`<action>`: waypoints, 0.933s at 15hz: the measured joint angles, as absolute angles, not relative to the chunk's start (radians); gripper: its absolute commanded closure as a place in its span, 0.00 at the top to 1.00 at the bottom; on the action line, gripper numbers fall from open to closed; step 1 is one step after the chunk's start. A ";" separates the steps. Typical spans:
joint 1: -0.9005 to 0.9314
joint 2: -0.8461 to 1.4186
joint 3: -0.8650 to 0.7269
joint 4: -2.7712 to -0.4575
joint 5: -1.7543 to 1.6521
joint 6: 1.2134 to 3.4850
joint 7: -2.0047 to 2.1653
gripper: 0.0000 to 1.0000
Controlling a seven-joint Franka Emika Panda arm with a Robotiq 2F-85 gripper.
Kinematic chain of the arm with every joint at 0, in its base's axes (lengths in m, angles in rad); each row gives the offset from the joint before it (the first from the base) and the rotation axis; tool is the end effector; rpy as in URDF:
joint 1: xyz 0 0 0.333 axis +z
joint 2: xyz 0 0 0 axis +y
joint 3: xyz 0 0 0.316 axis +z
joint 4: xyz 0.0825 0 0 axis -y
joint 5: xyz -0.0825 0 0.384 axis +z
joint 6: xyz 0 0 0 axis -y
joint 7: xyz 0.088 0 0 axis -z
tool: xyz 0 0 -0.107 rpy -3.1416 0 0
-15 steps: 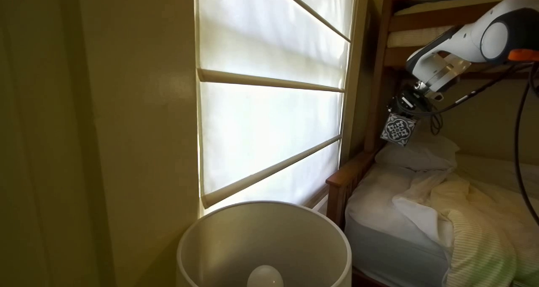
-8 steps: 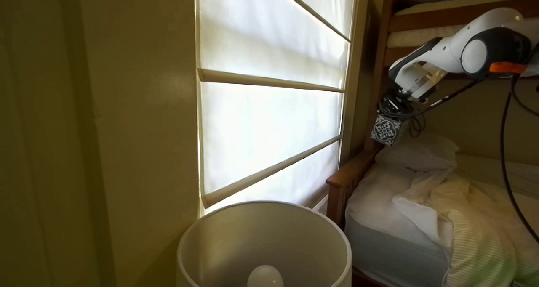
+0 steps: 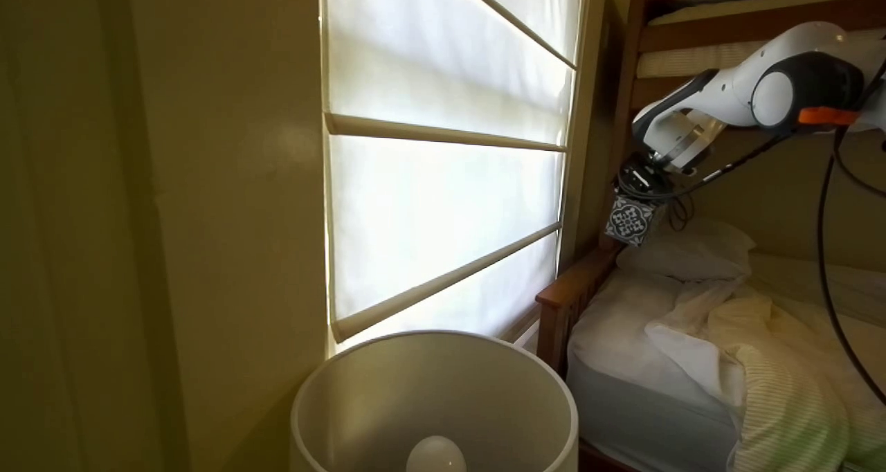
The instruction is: Put the tissue box on the headrest of the bottom bed.
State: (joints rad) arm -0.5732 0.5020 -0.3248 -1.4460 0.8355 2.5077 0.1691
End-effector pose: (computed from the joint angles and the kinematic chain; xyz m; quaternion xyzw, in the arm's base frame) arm 0.4946 -0.5496 0.4750 -0.6717 0.6364 -0.3503 0.1455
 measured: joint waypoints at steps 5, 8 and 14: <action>-0.575 0.526 -0.322 -1.434 0.750 2.414 0.172 0.00; -0.582 0.543 -0.313 -1.419 0.730 2.405 0.168 0.00; -0.631 0.576 -0.216 -1.352 0.741 2.405 0.103 0.00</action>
